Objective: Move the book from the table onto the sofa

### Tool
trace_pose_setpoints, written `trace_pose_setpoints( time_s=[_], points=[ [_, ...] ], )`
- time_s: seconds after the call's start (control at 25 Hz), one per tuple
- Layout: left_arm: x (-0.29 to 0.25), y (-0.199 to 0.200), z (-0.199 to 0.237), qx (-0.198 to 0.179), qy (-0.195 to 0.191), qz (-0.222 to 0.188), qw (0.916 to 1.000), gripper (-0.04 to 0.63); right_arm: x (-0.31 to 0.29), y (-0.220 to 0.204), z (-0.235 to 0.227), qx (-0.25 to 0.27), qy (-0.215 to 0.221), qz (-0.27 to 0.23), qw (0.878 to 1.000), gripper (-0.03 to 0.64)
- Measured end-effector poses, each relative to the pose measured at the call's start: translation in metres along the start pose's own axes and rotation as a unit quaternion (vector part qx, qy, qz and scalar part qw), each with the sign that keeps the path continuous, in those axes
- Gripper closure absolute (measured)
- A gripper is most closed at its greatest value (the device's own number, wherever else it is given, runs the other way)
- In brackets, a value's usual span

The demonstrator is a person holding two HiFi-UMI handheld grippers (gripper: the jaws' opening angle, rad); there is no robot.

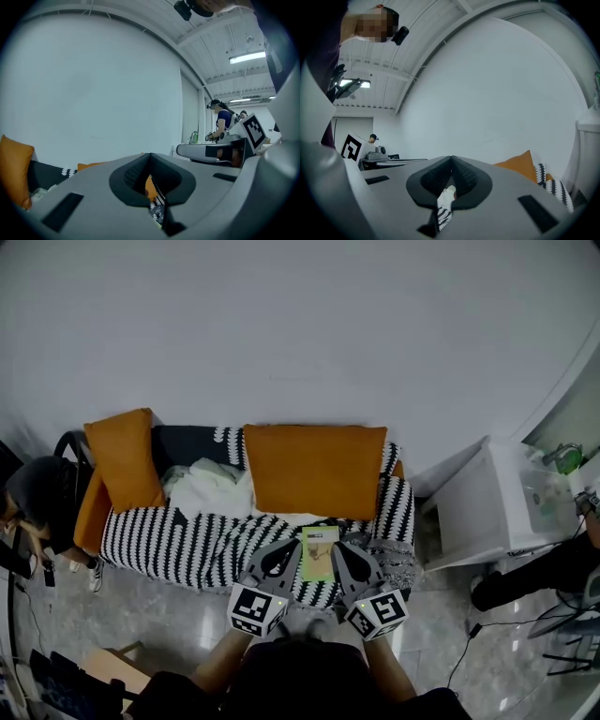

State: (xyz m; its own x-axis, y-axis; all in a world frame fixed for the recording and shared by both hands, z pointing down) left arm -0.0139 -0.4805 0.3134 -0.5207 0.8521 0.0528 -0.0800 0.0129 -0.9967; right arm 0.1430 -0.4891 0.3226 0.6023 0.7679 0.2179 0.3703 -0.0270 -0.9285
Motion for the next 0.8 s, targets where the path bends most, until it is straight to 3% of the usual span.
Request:
trace_pose_setpoints(
  time_s=[0.8],
  points=[
    [0.018, 0.006, 0.004, 0.002, -0.001, -0.006, 1.0000, 0.581, 0.000, 0.000, 0.021, 0.008, -0.003, 0.003, 1.000, 0.594]
  ],
)
Point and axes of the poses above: the fingertips, and each gripper's own axes: x backward along the fingers, z to its left, y out of its top, the point moved 7 cm from there along x, backward along the fingers, and after that the axes turned 13 degrees about -z, right-handed, at the moved point
